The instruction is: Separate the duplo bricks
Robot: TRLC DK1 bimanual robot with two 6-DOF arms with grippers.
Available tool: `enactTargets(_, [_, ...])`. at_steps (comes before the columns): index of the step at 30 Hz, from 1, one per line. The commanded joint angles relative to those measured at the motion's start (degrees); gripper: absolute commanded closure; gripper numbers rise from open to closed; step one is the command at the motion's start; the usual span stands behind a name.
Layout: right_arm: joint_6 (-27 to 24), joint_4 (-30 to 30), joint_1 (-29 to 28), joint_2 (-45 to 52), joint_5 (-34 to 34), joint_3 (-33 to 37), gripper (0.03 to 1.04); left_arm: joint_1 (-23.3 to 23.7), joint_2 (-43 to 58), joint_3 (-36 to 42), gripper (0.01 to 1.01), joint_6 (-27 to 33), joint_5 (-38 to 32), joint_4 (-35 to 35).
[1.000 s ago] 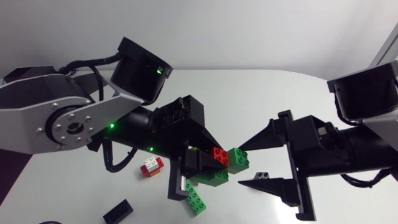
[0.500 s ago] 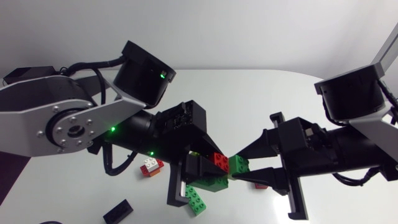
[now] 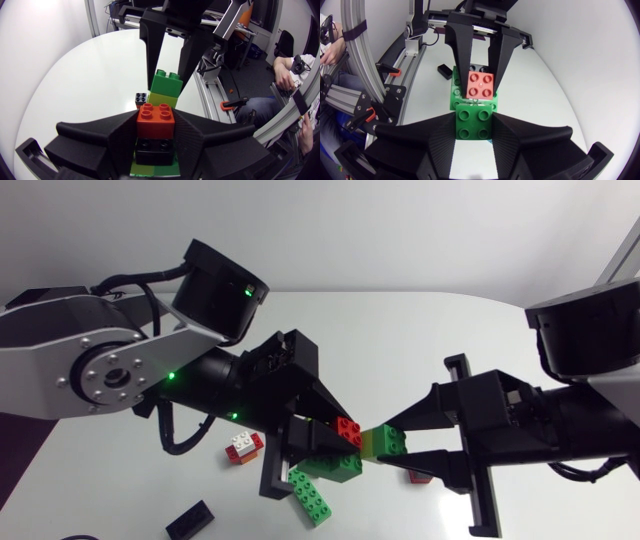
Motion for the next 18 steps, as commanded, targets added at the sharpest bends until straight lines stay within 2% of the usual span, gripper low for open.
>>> enactTargets(1, [-1.1,-1.8,-0.5,-0.5,0.2,-0.2,1.01,0.7,-1.8,0.8,0.83,0.0,0.8,-0.4])
enactTargets(4, [-4.7,-1.3,-4.8,2.0,1.3,0.1,1.01,1.2,-3.1,0.2,0.828,0.2,0.7,-0.4])
enactTargets(7, [-9.7,1.1,-13.6,11.5,1.4,1.6,1.01,1.1,-3.9,-0.7,0.828,0.6,0.1,-0.4])
enactTargets(9, [-11.4,3.3,-17.2,17.9,2.9,3.2,1.01,0.9,-4.4,-1.1,0.828,0.7,-0.4,-0.3])
enactTargets(13, [-12.9,5.5,-18.3,29.3,9.6,7.1,1.01,0.8,-4.9,-1.9,0.826,0.6,-1.1,0.6])
enactTargets(18, [-11.9,8.3,-16.2,39.4,16.5,11.2,1.01,0.5,-4.9,-3.2,0.828,-0.4,-2.6,3.7])
